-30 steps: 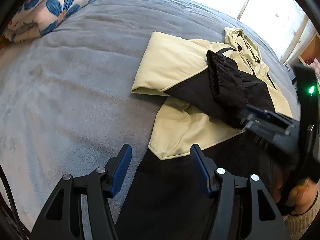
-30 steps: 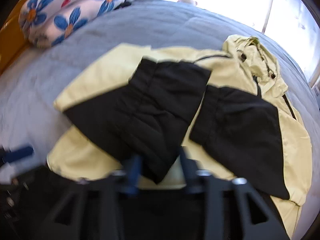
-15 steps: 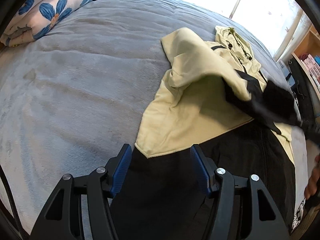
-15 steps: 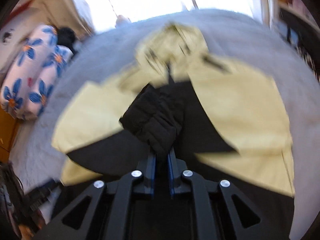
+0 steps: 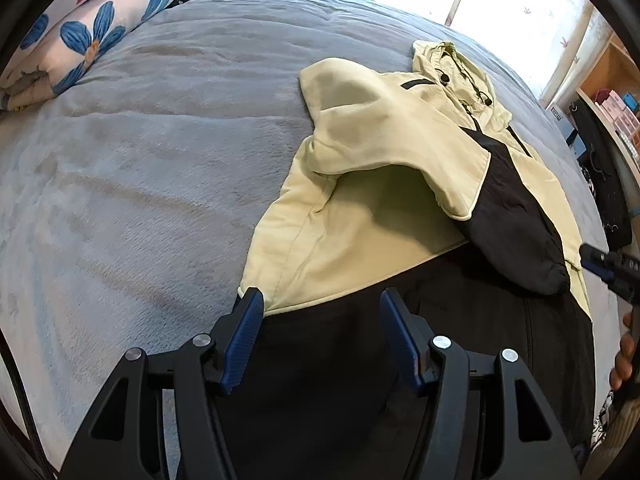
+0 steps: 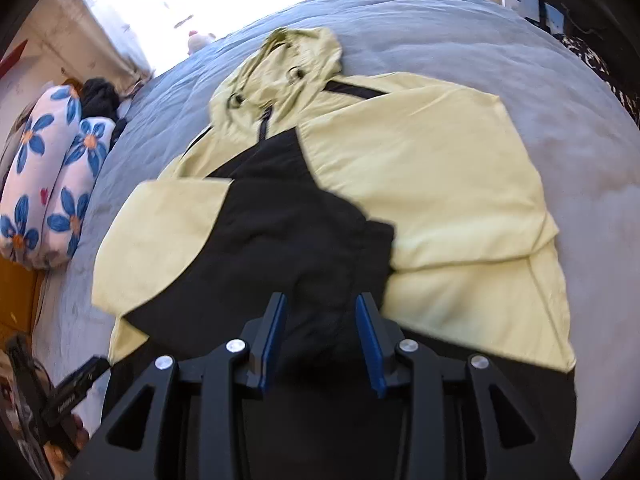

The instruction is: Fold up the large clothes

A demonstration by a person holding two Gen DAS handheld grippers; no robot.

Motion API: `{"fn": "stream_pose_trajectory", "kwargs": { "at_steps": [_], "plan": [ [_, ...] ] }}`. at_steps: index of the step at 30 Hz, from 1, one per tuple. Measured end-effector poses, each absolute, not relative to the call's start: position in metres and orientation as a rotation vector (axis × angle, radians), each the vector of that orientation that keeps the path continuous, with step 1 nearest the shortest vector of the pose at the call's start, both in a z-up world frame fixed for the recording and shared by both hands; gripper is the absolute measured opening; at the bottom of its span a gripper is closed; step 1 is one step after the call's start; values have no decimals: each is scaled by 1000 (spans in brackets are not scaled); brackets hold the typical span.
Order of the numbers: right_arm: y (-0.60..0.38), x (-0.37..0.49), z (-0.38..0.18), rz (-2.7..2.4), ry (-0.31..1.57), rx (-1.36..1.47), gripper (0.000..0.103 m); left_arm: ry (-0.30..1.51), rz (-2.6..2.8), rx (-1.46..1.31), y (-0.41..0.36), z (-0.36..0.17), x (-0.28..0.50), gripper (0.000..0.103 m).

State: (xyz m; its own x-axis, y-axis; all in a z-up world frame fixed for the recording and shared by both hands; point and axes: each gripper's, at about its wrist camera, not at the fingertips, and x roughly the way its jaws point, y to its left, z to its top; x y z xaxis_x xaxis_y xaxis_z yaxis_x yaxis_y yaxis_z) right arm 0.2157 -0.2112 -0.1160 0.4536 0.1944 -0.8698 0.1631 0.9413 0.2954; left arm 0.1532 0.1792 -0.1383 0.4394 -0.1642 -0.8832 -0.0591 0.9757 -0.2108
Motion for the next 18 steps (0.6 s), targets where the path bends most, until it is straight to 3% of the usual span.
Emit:
{"fn": "stream_pose_trajectory", "kwargs": {
  "at_steps": [11,14,18],
  "plan": [
    [-232,244,-172,66,1220,458,34,1132,-64,-197,171,-141,155,59],
    [-204,242,-154,31,1183,234,25,1128,-63,-185,167,-140,157,59],
    [-159,240,-97,120,1012,48,23,1123,-53,-167,160,-139,161,59]
  ]
}}
